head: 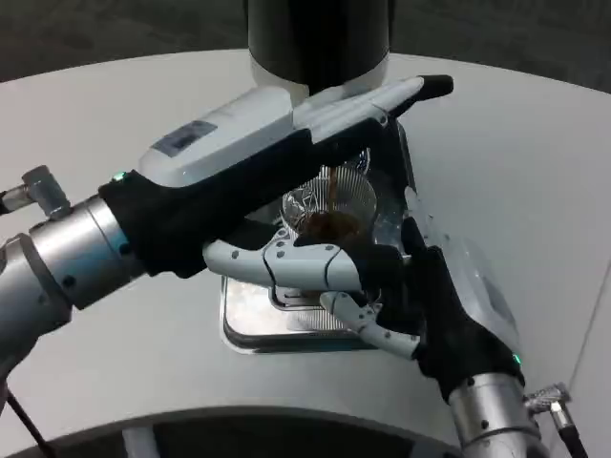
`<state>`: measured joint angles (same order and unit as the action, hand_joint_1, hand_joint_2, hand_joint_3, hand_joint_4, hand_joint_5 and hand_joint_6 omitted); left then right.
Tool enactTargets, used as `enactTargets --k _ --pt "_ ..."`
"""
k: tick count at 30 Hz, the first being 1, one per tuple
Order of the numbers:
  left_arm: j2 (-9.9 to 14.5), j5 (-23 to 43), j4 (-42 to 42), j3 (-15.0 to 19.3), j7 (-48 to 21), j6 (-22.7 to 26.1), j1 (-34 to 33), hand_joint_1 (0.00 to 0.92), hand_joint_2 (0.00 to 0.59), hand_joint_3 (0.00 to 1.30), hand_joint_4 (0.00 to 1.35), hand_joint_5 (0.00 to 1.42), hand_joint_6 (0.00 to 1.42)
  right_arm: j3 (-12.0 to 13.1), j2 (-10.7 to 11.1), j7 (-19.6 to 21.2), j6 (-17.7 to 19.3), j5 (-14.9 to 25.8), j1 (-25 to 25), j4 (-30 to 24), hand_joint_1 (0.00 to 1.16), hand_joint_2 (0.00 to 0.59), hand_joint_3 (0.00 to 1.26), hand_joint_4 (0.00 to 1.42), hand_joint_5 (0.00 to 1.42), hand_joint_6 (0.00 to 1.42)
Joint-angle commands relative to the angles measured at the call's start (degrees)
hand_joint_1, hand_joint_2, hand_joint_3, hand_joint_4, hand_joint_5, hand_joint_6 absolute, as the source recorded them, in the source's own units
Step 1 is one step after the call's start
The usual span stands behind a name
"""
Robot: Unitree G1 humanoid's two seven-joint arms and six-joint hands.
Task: Grasp the cup under the faucet to collect the drink, then remove the cup.
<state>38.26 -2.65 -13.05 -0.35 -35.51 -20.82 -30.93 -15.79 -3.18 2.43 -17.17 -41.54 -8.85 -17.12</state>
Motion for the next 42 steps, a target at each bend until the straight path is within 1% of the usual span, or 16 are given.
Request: enactTargets --k 1,5,8,13,21,24,28,32,36,42 --pt "1.33 -0.04 -0.44 0.14 -1.18 0.28 1.67 0.000 0.126 0.00 0.00 0.06 0.01 -0.65 -1.01 1.56 -0.49 0.97 -1.71 2.26 0.62 0.199 0.00 0.00 0.00 0.00" --pt "1.53 0.05 -0.44 0.34 -1.22 0.22 1.84 0.000 0.126 0.00 0.00 0.06 0.01 -0.40 -1.32 2.76 -0.64 2.28 -2.91 4.01 0.62 0.199 0.00 0.00 0.00 0.00" --pt "1.63 0.20 -0.15 0.41 -1.40 0.25 1.86 0.000 0.126 0.00 0.00 0.06 0.01 0.45 -1.44 3.73 0.05 4.34 -4.64 6.46 0.63 0.199 0.00 0.00 0.00 0.00" --pt "1.84 0.13 0.28 0.65 -1.46 -0.02 1.79 0.000 0.126 0.00 0.00 0.06 0.01 1.02 -1.43 5.20 1.02 7.23 -6.81 9.61 0.63 0.201 0.00 0.00 0.00 0.00" --pt "1.68 0.74 0.57 1.66 -0.69 -0.26 2.19 0.000 0.134 0.00 0.00 0.05 0.01 0.82 -0.55 6.91 3.21 8.82 -10.26 13.89 0.64 0.197 0.00 0.00 0.00 0.00" --pt "0.14 1.26 0.65 3.79 2.05 -1.26 2.88 0.000 0.145 0.00 0.00 0.01 0.00 0.47 -0.74 7.23 3.70 9.05 -10.41 14.64 0.65 0.196 0.00 0.00 0.00 0.00" --pt "-2.40 2.03 0.80 7.35 6.50 -4.11 4.17 0.000 0.148 0.00 0.00 0.00 0.00 0.33 -0.87 7.66 4.31 9.39 -11.09 15.97 0.65 0.196 0.00 0.00 0.00 0.00" --pt "-3.80 3.55 0.46 10.02 9.15 -5.63 5.45 0.000 0.154 0.00 0.00 0.00 0.00 0.17 -0.97 8.14 4.87 9.97 -12.01 17.27 0.65 0.195 0.00 0.00 0.00 0.00" --pt "-4.40 5.46 -0.85 12.47 10.36 -5.55 7.57 0.000 0.158 0.00 0.00 0.00 0.00 0.08 -1.54 9.18 5.95 10.58 -12.69 19.13 0.67 0.191 0.00 0.00 0.00 0.00" --pt "-5.00 7.86 -3.88 17.10 11.37 -4.81 14.33 0.000 0.168 0.00 0.00 0.00 0.00 0.44 -2.74 11.37 7.68 12.24 -13.56 21.98 0.67 0.191 0.00 0.00 0.00 0.00"
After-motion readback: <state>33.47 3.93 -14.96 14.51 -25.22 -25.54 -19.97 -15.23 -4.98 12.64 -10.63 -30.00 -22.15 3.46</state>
